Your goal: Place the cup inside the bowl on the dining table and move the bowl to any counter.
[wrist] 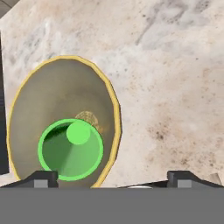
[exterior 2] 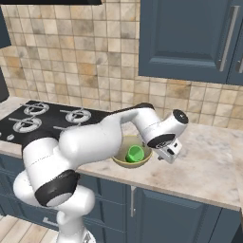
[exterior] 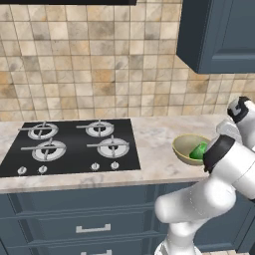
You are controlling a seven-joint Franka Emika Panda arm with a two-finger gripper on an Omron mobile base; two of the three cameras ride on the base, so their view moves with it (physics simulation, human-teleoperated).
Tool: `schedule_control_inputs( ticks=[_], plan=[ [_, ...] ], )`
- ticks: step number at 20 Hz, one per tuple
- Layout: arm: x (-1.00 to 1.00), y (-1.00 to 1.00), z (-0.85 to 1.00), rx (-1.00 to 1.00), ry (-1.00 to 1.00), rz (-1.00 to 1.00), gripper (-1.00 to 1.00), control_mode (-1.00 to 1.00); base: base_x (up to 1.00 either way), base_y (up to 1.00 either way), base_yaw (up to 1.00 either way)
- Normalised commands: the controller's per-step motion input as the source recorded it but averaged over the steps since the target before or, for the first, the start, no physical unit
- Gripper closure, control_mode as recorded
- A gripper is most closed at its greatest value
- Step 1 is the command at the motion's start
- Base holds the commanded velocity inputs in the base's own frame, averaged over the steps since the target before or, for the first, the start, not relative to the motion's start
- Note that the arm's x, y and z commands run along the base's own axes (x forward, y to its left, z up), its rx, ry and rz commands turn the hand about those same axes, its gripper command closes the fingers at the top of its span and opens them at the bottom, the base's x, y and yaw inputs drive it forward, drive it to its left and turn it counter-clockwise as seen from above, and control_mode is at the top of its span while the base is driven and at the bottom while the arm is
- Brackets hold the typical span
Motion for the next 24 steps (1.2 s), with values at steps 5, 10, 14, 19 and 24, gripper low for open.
schedule_control_inputs(
  ticks=[5,10,14,19,24],
  plan=[
    [-0.50,-0.01,0.14,0.00,-0.06,0.00,-1.00,-1.00,0.00,0.00,0.00],
    [-0.33,0.00,0.15,-0.02,-0.04,0.00,-1.00,-1.00,0.00,0.00,0.00],
    [-0.34,0.03,0.17,-0.05,-0.04,0.01,-1.00,-1.00,0.00,0.00,0.00],
    [-0.34,0.14,0.18,-0.07,-0.02,0.01,-1.00,-1.00,0.00,0.00,0.00],
    [-0.37,0.41,0.17,-0.09,0.00,0.00,-1.00,-1.00,0.00,0.00,0.00]
  ],
)
